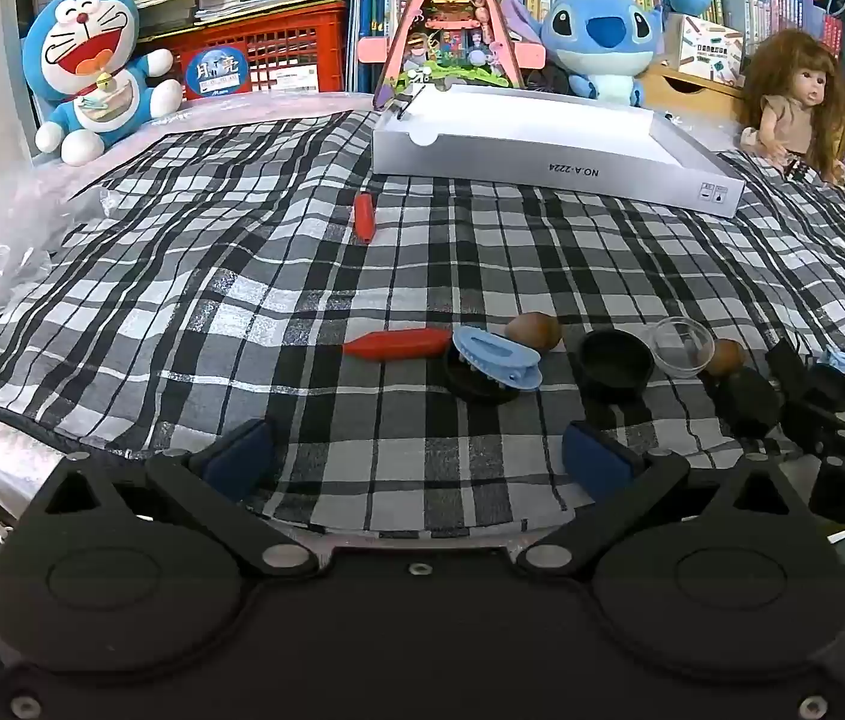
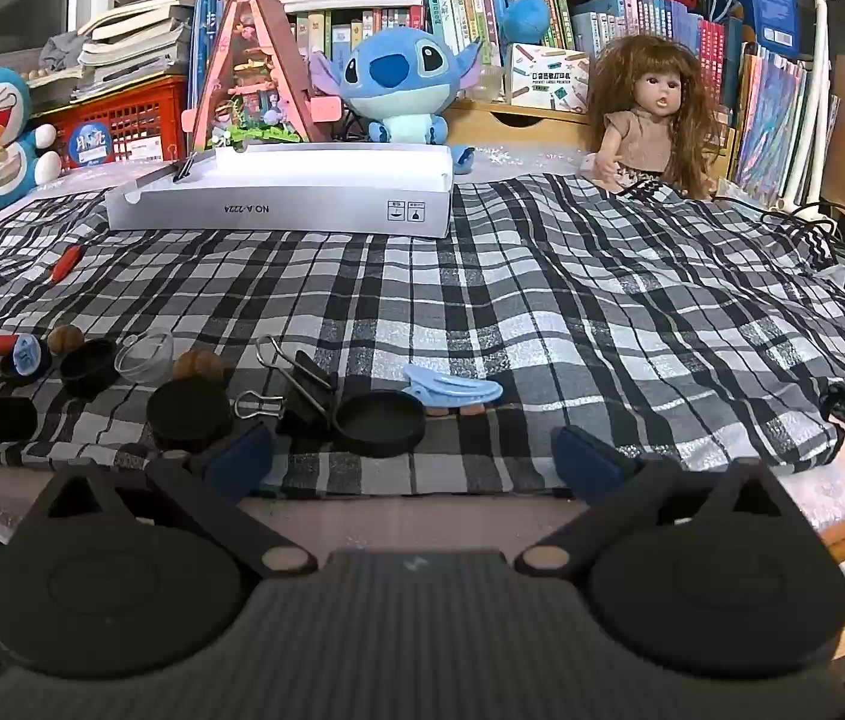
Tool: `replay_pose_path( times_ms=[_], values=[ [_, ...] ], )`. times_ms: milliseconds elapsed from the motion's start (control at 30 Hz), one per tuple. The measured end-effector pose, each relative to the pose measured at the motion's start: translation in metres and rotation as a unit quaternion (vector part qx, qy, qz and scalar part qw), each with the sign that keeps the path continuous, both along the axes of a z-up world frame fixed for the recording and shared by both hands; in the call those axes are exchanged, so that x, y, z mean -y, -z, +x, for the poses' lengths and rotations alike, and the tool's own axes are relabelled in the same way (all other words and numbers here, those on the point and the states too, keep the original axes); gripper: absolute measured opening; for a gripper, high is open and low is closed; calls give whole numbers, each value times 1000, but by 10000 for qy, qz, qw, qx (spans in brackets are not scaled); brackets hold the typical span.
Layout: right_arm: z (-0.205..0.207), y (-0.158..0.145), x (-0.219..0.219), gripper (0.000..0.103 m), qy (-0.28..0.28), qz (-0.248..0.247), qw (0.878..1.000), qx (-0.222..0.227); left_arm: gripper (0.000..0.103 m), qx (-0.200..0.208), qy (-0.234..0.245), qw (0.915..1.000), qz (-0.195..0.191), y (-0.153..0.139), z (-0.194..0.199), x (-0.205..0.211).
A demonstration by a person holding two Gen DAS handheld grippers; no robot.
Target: Organize rigid objects
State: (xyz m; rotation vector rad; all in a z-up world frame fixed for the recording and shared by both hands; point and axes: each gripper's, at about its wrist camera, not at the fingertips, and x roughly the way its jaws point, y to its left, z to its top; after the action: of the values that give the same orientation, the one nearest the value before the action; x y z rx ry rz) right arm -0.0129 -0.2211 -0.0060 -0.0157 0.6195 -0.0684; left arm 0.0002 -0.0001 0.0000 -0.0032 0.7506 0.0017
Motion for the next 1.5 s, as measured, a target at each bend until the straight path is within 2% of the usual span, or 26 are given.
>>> replay_pose_path(
  times_ms=[267, 400, 700, 900, 1500],
  values=[
    [4, 4, -1, 103, -33, -24, 10000, -39, 103, -109, -102, 9999, -30, -1, 7, -3],
    [-1, -4, -2, 103, -7, -22, 10000, -12, 103, -183, -176, 9997, -12, -6, 10, 1],
    [3, -1, 0, 103, -86, -3, 9999, -85, 103, -286, -102, 9995, 38, 0, 11, -2],
    [3, -1, 0, 103, -140, 11, 9998, -127, 103, -116, -180, 9998, 57, 3, 5, 0],
    [2, 0, 2, 103, -177, 44, 9998, -64, 103, -135, -207, 9997, 49, 1, 5, 0]
  ],
)
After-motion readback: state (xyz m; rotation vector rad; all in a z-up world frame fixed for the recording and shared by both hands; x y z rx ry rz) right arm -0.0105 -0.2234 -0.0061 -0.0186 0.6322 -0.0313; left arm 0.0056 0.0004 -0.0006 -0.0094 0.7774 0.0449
